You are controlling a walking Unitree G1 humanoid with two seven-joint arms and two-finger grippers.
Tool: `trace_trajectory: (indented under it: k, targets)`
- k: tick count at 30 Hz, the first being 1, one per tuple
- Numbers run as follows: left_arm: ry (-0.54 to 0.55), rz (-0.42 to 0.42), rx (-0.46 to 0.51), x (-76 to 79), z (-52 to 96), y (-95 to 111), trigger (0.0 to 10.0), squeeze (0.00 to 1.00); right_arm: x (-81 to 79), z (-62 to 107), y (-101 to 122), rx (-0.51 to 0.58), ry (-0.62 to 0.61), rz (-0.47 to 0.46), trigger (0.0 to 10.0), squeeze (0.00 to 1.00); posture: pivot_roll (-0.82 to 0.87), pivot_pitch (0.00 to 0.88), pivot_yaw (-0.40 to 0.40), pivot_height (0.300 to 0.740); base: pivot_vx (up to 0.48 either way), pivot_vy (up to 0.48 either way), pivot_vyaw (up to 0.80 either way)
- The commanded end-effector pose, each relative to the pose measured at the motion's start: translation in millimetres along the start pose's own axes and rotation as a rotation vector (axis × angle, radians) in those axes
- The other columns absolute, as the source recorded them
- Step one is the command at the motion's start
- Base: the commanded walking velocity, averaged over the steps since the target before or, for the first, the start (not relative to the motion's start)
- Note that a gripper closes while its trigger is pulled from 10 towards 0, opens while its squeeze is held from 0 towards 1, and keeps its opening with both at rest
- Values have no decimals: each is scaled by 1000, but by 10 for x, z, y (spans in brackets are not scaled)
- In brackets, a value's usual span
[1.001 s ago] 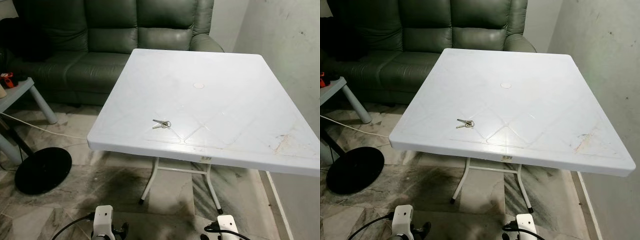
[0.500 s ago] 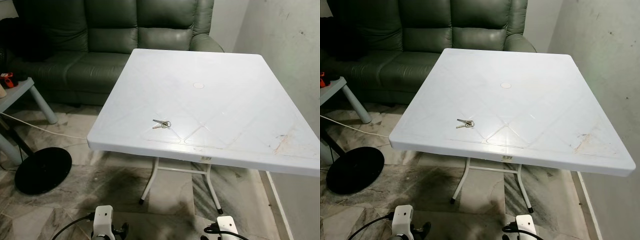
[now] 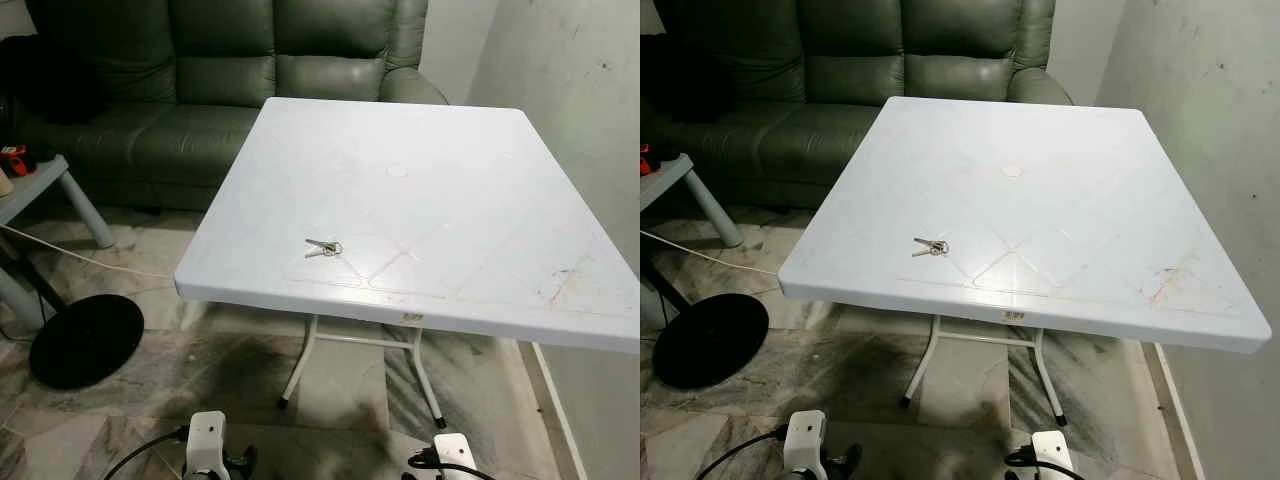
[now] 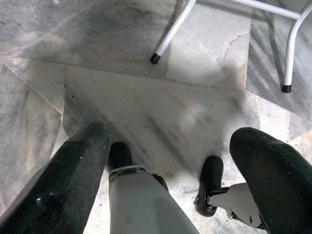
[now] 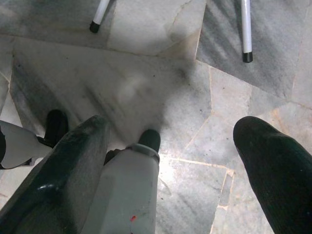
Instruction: Hang keys on a hook
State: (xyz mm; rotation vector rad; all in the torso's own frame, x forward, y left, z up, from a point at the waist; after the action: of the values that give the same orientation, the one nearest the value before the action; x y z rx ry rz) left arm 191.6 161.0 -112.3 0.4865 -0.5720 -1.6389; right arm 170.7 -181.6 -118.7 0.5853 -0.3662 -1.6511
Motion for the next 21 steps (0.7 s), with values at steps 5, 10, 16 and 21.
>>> trace_trajectory:
  k: [5, 10, 16, 21]
  targets:
    - [-9, -9, 3, 2, 2, -2, 10000, 0, -4, -2, 28, 20, -1, -16, 10000, 0, -16, 0, -9, 740, 0, 0, 0]
    - [-13, -12, 7, 16, -2, 12, 10000, 0, -9, -2, 39, 28, 4, -22, 10000, 0, -16, 0, -7, 740, 0, 0, 0]
    - [-16, -11, 10, 19, -3, 16, 10000, 0, -10, -1, 38, 28, 6, -20, 10000, 0, -14, 0, -9, 740, 0, 0, 0]
    - [-15, -8, 10, 18, -1, 13, 10000, 0, -7, 0, 33, 27, 6, -19, 10000, 0, -13, 0, -10, 740, 0, 0, 0]
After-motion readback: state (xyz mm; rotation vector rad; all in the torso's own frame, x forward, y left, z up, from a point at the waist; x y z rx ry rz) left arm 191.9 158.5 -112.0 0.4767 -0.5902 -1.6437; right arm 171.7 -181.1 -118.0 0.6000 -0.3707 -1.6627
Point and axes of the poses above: a point about 5 cm out from each wrist's last joint towards the gripper, its own z axis pointing back from the gripper into the wrist, its own y axis along the axis of the wrist's last joint, x = y × z, the point moved 3 cm from there along -z, pointing out of the wrist towards the gripper, and after that the axes turned 13 degrees about -z, right-handed, at the moved point
